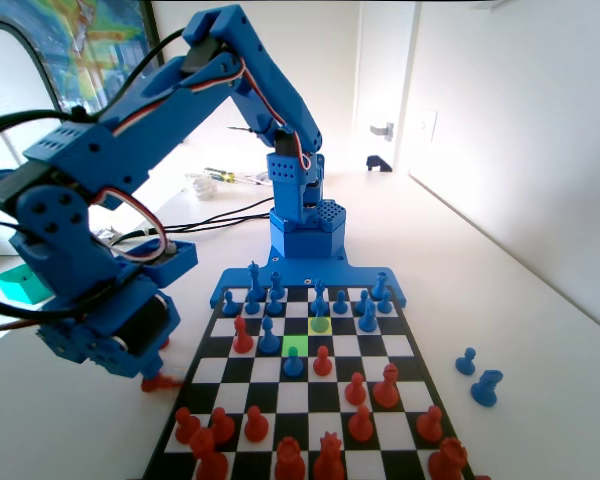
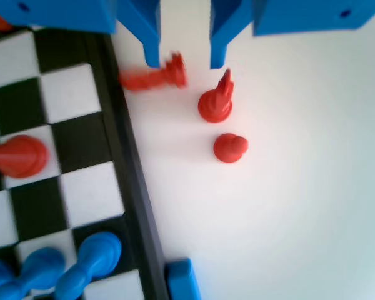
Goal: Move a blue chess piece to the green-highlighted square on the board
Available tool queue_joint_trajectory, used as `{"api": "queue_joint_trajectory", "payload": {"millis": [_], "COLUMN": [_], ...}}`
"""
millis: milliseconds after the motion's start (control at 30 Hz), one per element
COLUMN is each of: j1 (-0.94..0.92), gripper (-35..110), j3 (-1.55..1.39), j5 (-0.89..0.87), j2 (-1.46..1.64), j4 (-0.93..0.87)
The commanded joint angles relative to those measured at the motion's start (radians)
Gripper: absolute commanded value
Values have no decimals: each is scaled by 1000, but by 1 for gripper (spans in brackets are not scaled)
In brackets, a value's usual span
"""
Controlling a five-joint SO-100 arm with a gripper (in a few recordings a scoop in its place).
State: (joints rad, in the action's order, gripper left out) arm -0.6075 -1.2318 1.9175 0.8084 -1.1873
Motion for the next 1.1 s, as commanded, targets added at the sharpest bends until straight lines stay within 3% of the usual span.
{"api": "queue_joint_trajectory", "payload": {"millis": [0, 633, 867, 1067], "j1": [-2, 115, 293, 456], "gripper": [15, 9, 9, 9], "j3": [3, 6, -167, -394], "j5": [52, 169, 35, -86], "j2": [98, 399, 614, 767], "j4": [-55, -396, -357, -212]}}
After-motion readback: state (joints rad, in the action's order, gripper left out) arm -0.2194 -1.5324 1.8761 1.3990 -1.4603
